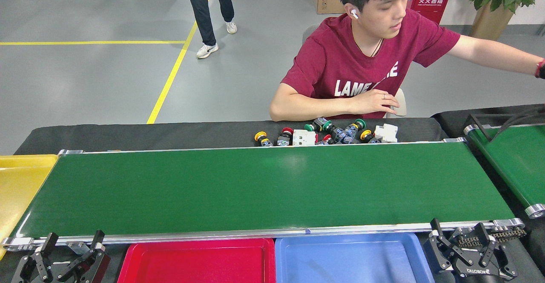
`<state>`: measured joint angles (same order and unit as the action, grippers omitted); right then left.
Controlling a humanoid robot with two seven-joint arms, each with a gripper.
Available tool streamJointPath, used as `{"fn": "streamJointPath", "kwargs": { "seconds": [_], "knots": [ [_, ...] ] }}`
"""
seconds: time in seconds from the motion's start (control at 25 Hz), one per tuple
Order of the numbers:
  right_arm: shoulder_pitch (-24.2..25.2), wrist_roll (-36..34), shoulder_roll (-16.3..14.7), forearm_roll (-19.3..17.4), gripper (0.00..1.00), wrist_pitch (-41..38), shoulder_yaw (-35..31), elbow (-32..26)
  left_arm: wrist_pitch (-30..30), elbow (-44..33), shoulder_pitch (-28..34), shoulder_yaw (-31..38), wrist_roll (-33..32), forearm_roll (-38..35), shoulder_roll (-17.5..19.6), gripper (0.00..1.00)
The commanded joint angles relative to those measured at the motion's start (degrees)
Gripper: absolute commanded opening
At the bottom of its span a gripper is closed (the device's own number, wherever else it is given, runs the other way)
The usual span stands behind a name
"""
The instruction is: Pick switch part from conveyor to tray
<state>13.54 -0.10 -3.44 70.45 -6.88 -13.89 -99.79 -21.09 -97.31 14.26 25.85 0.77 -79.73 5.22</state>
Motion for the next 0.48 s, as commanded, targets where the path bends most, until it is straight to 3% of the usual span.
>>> {"fn": "streamJointPath", "kwargs": {
  "seconds": [0.0,0.44],
  "knots": [
    [-0.54,-0.16,-0.07,0.04,0.98,-0.24,-0.18,-0.76,-0.18,-0.51,0.42,0.16,0.28,-0.08,0.14,1.0],
    [-0.54,-0.16,-0.07,0.04,0.98,-0.24,-0.18,-0.76,-0.27,-0.51,0.77,-0.1,0.37,0.18,0.14,1.0]
  ]
}}
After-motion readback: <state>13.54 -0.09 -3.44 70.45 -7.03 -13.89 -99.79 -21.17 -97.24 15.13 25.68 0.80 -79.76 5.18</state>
